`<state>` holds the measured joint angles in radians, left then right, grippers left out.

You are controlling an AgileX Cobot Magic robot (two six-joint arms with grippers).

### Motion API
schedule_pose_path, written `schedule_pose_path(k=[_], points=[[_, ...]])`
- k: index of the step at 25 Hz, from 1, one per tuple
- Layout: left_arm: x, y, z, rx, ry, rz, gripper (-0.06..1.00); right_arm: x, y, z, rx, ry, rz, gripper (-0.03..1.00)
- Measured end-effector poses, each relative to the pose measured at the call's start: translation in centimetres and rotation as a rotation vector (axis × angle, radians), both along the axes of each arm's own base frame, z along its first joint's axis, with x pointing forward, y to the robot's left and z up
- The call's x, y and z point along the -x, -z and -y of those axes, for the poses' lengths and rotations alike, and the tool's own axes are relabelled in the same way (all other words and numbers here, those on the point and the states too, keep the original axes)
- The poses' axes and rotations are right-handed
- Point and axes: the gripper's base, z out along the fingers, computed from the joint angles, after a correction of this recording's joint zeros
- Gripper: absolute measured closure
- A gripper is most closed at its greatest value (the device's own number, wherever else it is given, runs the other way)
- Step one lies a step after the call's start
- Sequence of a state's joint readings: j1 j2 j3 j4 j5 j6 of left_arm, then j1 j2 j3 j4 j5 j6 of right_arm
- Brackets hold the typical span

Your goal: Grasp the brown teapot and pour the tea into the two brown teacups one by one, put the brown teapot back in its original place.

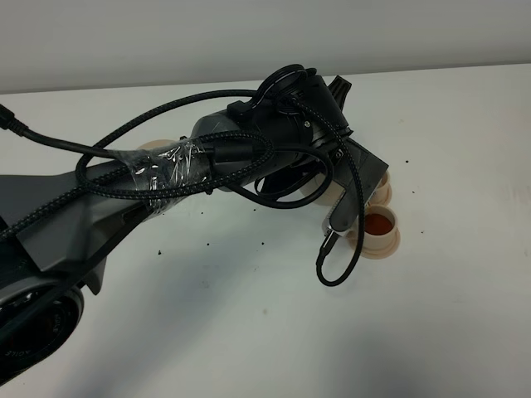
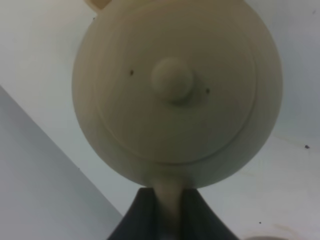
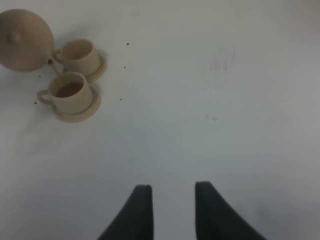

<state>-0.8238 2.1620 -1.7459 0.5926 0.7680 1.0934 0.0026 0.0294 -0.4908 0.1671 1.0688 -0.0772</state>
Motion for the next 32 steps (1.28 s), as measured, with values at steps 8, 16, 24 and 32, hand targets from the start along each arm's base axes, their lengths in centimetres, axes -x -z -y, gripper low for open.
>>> schedule_pose_path(k=[8,16,24,32], points=[[0.03,-0.16,0.28,-0.011,0.026,0.029,0.79,0.00,0.00,0.00,0.000,0.000,0.000,0.73],[-0.01,-0.24,0.48,-0.003,0.041,0.043,0.79,0.00,0.00,0.00,0.000,0.000,0.000,0.73],[-0.04,-0.27,0.60,0.007,0.049,0.049,0.79,0.00,0.00,0.00,0.000,0.000,0.000,0.73],[-0.06,-0.28,0.62,0.009,0.050,0.051,0.79,0.00,0.00,0.00,0.000,0.000,0.000,0.73]])
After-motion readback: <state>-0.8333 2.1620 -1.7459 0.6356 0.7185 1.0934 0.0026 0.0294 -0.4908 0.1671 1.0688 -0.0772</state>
